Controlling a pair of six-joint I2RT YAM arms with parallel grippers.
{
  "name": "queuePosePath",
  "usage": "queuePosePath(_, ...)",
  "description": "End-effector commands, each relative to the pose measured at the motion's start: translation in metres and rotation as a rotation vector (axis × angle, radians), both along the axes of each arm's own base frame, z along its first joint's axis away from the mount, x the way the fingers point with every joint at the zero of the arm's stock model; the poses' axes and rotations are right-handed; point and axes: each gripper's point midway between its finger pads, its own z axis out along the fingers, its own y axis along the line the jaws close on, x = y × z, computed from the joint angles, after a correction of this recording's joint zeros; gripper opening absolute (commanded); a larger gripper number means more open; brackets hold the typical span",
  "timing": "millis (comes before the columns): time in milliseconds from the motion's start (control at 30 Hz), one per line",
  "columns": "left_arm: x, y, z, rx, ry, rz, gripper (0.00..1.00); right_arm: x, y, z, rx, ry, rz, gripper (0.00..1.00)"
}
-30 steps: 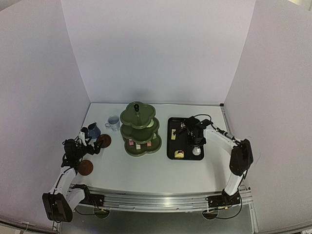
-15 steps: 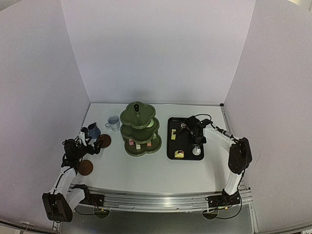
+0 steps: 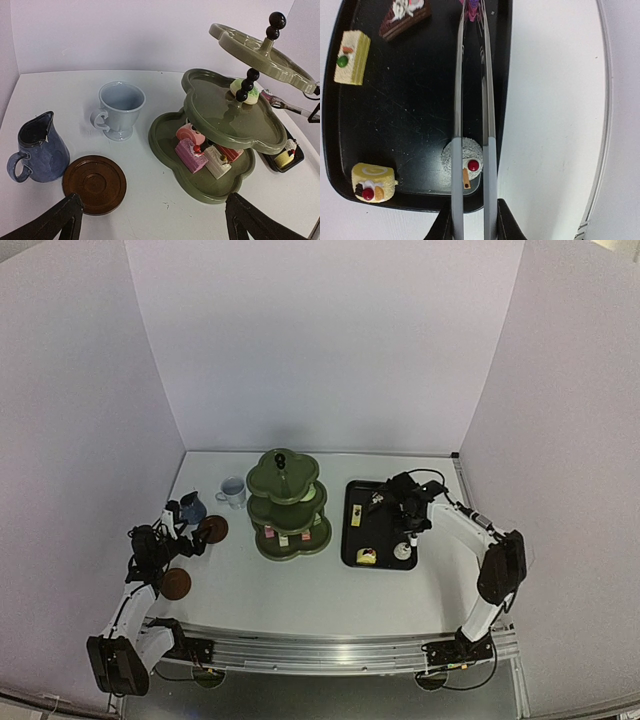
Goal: Serve the afternoon tea
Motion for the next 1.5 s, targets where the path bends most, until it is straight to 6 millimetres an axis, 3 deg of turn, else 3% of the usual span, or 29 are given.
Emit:
queuePosePath(0,0.010,0.003,0.012,-0.035,-0.039,0.032,0.99,0.011,-0.006,0.089,0.028,-0.228,-0.007,0.00)
queuePosePath(100,0.013,0.004,0.015,-0.047,-0.047,0.039,1.00,0.009,0.012,0.112,0.039,-0.277,0.052,0.00)
queuePosePath(267,0.011,0.004,0.022,-0.039,-0.062,0.036,1.00,-0.016,0.065,0.131,0.087,-0.285,0.248,0.00)
queuePosePath(433,0.008,0.003,0.023,-0.040,-0.065,0.033,0.99,-0.039,0.071,0.137,0.138,-0.251,0.291,0.00)
queuePosePath(533,0.007,0.003,0.023,-0.043,-0.066,0.030,1.00,-0.042,0.089,0.138,0.188,-0.236,0.405,0.00)
queuePosePath(700,0.007,0.001,0.025,-0.039,-0.066,0.017,1.00,-0.004,0.097,0.151,0.193,-0.258,0.539,0.00)
queuePosePath(833,0.006,0.000,0.024,-0.042,-0.059,0.011,1.00,0.036,0.097,0.147,0.255,-0.246,0.629,0.00)
queuePosePath(967,0.005,-0.002,0.019,-0.044,-0.035,-0.003,1.00,0.065,0.112,0.153,0.311,-0.274,0.774,0.00)
queuePosePath(1100,-0.002,-0.014,0.006,-0.014,-0.021,-0.099,1.00,0.089,0.126,0.145,0.291,-0.294,0.873,0.00)
queuePosePath(1267,-0.013,-0.033,-0.020,0.099,-0.037,-0.259,0.99,0.110,0.141,0.153,0.278,-0.360,0.945,0.00)
queuePosePath(1467,-0.006,-0.037,-0.039,0.135,-0.011,-0.282,0.99,0.119,0.141,0.124,0.202,-0.317,0.965,0.00)
